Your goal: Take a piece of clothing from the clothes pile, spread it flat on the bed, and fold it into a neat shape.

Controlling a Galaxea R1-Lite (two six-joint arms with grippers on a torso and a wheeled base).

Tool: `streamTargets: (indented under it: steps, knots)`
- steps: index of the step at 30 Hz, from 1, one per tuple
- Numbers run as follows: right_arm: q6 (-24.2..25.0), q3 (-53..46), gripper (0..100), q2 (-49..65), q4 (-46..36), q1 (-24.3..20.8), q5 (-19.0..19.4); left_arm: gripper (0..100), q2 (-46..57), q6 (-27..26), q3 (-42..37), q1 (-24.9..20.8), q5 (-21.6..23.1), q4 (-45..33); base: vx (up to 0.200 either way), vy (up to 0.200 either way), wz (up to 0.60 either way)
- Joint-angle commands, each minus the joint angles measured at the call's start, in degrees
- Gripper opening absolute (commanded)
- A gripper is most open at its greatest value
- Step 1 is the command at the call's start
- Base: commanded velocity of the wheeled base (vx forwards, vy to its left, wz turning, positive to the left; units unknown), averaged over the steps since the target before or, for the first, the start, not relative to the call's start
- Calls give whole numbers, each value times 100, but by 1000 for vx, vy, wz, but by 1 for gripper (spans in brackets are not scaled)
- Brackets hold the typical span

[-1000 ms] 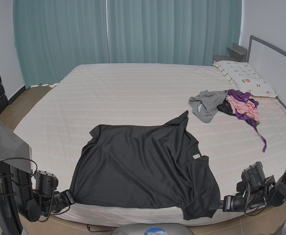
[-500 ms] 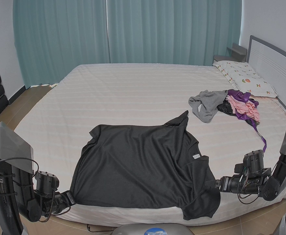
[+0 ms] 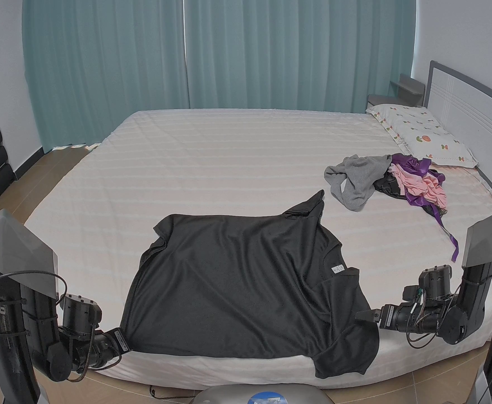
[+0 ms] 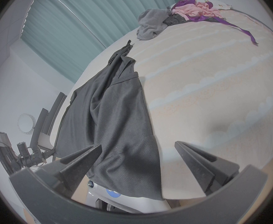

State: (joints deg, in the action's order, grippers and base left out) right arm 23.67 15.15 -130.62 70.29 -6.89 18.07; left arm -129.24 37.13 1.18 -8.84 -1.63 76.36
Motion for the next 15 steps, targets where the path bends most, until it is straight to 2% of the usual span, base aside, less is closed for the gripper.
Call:
streamTargets:
  steps: [1, 5, 6, 15]
  knots:
    - [14, 137, 100, -253, 11, 21, 39, 0, -13, 5, -4, 5, -4, 2, 0, 0, 0]
    - [14, 269, 100, -403, 2, -32, 30, 0, -13, 5, -4, 5, -4, 2, 0, 0, 0]
    - [14, 278, 0, -420, 2, -32, 30, 0, -13, 5, -4, 5, -4, 2, 0, 0, 0]
    - [-3, -12, 0, -367, 90, 82, 13, 0, -13, -4, -39, -21, -4, -42, 0, 0, 0]
